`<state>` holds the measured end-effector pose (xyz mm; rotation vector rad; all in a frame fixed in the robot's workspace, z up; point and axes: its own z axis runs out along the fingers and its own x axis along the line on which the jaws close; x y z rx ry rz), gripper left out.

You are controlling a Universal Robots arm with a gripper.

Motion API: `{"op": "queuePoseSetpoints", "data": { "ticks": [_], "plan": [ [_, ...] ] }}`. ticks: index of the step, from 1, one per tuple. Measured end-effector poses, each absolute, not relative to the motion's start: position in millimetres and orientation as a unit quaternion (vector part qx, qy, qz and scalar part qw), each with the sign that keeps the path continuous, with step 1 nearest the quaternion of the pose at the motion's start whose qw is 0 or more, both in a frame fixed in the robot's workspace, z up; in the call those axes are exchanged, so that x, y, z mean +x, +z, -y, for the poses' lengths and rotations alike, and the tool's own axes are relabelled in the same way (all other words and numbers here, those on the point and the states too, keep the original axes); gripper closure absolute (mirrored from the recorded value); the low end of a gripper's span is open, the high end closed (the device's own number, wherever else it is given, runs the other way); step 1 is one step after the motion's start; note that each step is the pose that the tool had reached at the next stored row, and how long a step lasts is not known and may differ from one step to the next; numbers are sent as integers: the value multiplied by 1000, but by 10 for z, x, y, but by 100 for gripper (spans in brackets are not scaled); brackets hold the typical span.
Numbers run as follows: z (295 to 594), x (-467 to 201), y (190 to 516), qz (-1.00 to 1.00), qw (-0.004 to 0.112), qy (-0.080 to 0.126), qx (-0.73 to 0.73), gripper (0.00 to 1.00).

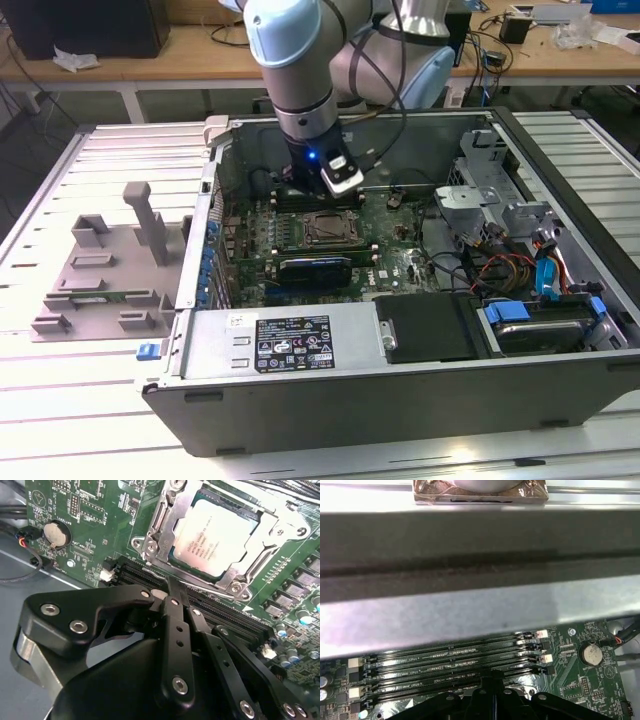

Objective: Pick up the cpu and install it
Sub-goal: 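Install the first cpu locking lever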

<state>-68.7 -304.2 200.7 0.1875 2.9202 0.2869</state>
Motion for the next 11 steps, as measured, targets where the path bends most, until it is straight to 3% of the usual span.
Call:
{"op": "queuePoseSetpoints", "data": {
  "ticks": [6,11],
  "plan": [
    [3041,-705,1952,-986,113,97,70,89],
    [3042,-683,1939,-985,115,94,85,89]
  ]
}}
